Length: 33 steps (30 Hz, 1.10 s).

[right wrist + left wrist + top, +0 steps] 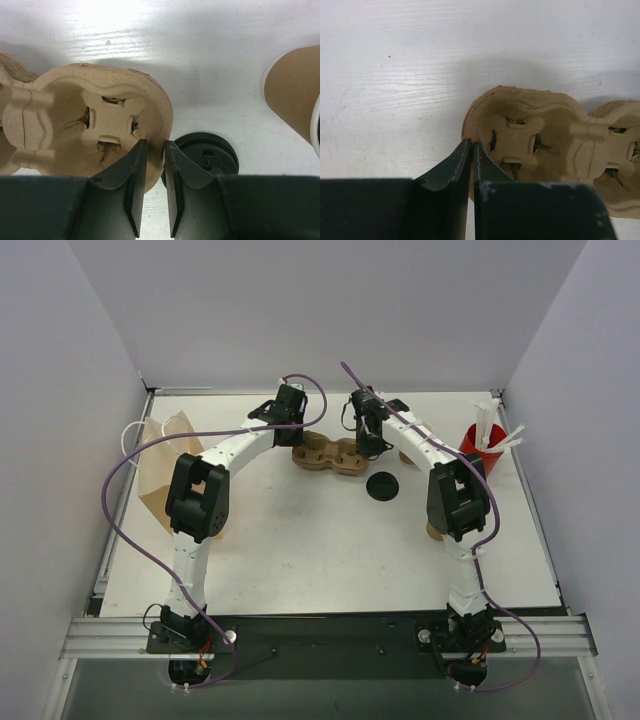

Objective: Pack the takeout coffee

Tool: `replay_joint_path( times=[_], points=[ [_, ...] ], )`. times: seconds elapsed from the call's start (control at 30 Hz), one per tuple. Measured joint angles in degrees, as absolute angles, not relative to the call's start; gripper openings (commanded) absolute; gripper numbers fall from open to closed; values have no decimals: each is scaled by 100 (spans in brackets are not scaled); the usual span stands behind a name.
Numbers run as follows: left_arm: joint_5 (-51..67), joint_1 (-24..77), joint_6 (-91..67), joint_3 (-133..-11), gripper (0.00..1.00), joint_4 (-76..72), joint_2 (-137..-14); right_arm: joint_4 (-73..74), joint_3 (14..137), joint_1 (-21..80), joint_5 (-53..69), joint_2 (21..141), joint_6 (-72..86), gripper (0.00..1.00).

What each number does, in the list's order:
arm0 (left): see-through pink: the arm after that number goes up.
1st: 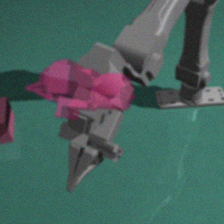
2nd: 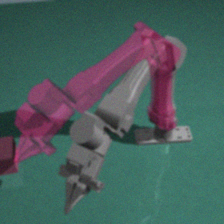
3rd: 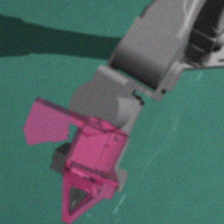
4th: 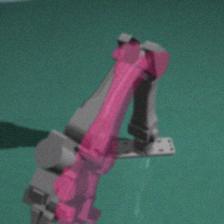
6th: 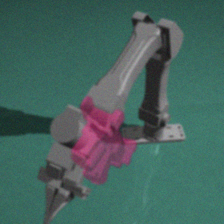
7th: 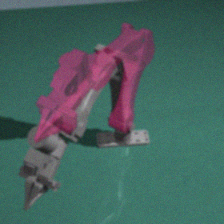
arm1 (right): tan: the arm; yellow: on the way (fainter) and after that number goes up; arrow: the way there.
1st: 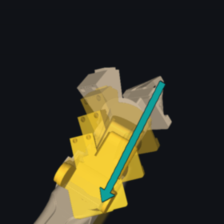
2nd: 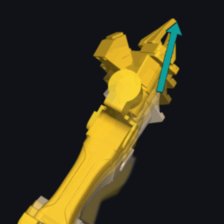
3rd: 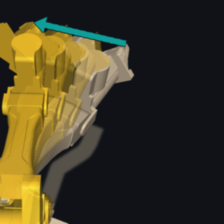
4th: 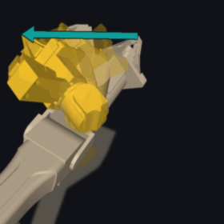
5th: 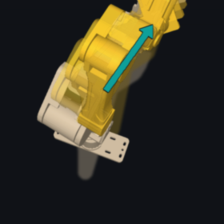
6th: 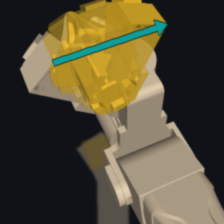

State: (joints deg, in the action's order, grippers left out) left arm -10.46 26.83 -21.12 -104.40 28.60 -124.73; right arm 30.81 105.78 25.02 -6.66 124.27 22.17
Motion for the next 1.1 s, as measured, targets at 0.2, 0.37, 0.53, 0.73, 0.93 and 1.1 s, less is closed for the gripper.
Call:
replay_joint_path(
  times=[0.2,0.37,0.53,0.73,0.93,1.1],
  points=[
    [-1046,2683,-2062,-10440,0,2860,-12473,3140,10672,2521,-711,12427,2217,0],
    [-1028,2683,-2032,-10440,0,2856,-12473,3155,10707,2521,-720,12427,2222,0],
    [-1009,2683,-2025,-10442,0,2856,-12473,3177,10735,2521,-727,12427,2222,0],
    [-1002,2679,-1992,-10516,0,2869,-12470,3221,10844,2521,-746,12392,2222,0],
    [-980,2663,-1968,-10525,0,2867,-12460,3236,10853,2521,-753,12256,2224,0],
    [-958,2657,-1968,-10525,0,2867,-12390,3238,10853,2521,-755,12092,2239,0]
  ],
)
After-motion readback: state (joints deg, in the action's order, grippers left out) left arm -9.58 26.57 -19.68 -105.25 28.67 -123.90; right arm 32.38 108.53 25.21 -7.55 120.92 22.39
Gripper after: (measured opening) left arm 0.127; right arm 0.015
